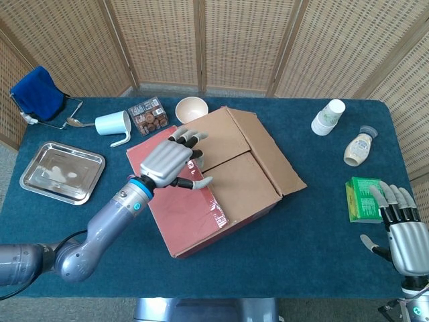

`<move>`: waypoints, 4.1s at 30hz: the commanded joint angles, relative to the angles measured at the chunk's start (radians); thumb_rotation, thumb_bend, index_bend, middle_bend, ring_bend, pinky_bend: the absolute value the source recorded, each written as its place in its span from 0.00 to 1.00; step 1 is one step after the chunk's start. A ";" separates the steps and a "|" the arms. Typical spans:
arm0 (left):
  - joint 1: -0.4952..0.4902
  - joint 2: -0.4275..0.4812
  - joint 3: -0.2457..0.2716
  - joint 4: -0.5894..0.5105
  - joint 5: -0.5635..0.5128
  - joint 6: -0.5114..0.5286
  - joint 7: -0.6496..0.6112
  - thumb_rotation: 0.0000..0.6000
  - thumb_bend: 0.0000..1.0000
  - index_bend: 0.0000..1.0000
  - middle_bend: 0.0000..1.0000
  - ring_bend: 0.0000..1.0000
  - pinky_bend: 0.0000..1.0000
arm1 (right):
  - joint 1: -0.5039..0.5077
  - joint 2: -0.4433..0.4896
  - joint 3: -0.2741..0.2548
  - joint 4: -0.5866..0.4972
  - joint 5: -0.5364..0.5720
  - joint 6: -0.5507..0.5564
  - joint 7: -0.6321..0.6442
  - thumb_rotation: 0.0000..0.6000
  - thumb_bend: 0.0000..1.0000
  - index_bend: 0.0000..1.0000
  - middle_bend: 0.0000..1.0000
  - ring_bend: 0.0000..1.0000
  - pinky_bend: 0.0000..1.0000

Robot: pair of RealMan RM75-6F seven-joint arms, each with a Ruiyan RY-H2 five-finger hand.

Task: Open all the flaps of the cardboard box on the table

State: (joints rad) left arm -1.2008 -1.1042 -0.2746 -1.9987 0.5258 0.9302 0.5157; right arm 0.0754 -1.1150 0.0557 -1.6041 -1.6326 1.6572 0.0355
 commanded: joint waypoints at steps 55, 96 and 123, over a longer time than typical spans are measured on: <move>-0.235 -0.204 0.054 0.197 -0.255 0.106 0.256 0.23 0.00 0.65 0.10 0.00 0.00 | -0.016 0.004 0.024 0.007 -0.019 0.021 0.057 1.00 0.06 0.00 0.00 0.00 0.00; -0.187 0.019 0.137 -0.001 -0.243 0.009 0.312 0.23 0.00 0.73 0.12 0.00 0.00 | -0.020 0.007 0.028 0.001 -0.025 0.025 0.070 1.00 0.06 0.00 0.00 0.00 0.00; 0.022 0.543 0.138 -0.357 0.066 -0.278 -0.019 0.23 0.00 0.70 0.10 0.00 0.00 | -0.015 -0.006 0.021 -0.012 -0.047 0.019 0.033 1.00 0.07 0.00 0.00 0.00 0.00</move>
State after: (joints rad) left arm -1.2096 -0.5919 -0.1269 -2.3490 0.5537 0.6842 0.5450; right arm 0.0599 -1.1209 0.0771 -1.6159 -1.6792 1.6762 0.0687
